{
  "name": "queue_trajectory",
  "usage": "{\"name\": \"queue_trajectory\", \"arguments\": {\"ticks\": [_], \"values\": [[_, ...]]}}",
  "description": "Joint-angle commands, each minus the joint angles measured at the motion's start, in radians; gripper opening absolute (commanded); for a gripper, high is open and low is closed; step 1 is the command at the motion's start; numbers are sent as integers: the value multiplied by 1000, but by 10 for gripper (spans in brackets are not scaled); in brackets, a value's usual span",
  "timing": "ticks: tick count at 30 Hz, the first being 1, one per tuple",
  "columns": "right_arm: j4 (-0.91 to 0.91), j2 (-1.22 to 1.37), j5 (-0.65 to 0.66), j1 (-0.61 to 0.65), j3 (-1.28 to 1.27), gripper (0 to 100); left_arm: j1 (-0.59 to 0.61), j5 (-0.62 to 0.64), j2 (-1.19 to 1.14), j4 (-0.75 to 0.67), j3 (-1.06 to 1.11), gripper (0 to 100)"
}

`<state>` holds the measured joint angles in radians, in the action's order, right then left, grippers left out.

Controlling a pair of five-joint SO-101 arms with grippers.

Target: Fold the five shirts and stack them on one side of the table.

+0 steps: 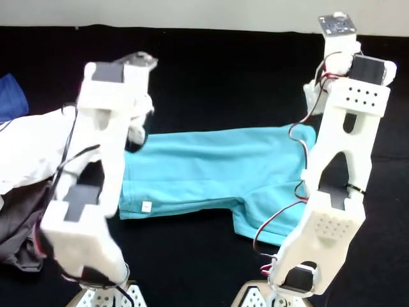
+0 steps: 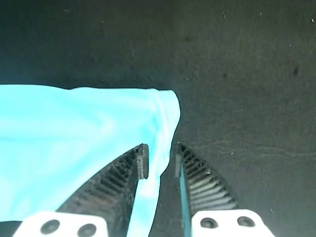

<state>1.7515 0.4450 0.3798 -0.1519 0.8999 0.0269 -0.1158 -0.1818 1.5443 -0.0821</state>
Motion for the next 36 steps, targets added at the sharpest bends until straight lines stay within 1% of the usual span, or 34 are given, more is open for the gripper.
{"name": "queue_trajectory", "arguments": {"ticks": [1,5,9,13,16,18,20,23,25,27,29,33,36], "values": [[15,-160,2,4,-73,104,-8,-58,242,-218,472,9],[12,-389,3,21,-340,104,-4,-118,395,-368,789,9],[5,-616,3,61,-665,104,2,-126,446,-514,967,9],[-76,-822,8,91,-1013,104,102,-127,449,-580,1026,9],[-166,-974,86,110,-1283,104,211,-203,452,-586,1024,9],[-226,-1063,158,128,-1461,104,262,-218,449,-626,1026,9],[-291,-1136,235,148,-1630,105,277,-203,444,-660,1029,9],[-361,-1208,301,165,-1825,106,271,-181,444,-677,1046,9],[-380,-1219,345,166,-1911,121,266,-161,447,-707,1070,9],[-378,-1219,371,180,-1949,173,268,-144,452,-726,1084,9],[-375,-1225,370,193,-1962,220,268,-123,450,-730,1084,9],[-397,-1219,368,249,-1962,227,272,-61,449,-747,1089,9],[-447,-1218,368,286,-1994,227,272,-51,449,-749,1089,9]]}}
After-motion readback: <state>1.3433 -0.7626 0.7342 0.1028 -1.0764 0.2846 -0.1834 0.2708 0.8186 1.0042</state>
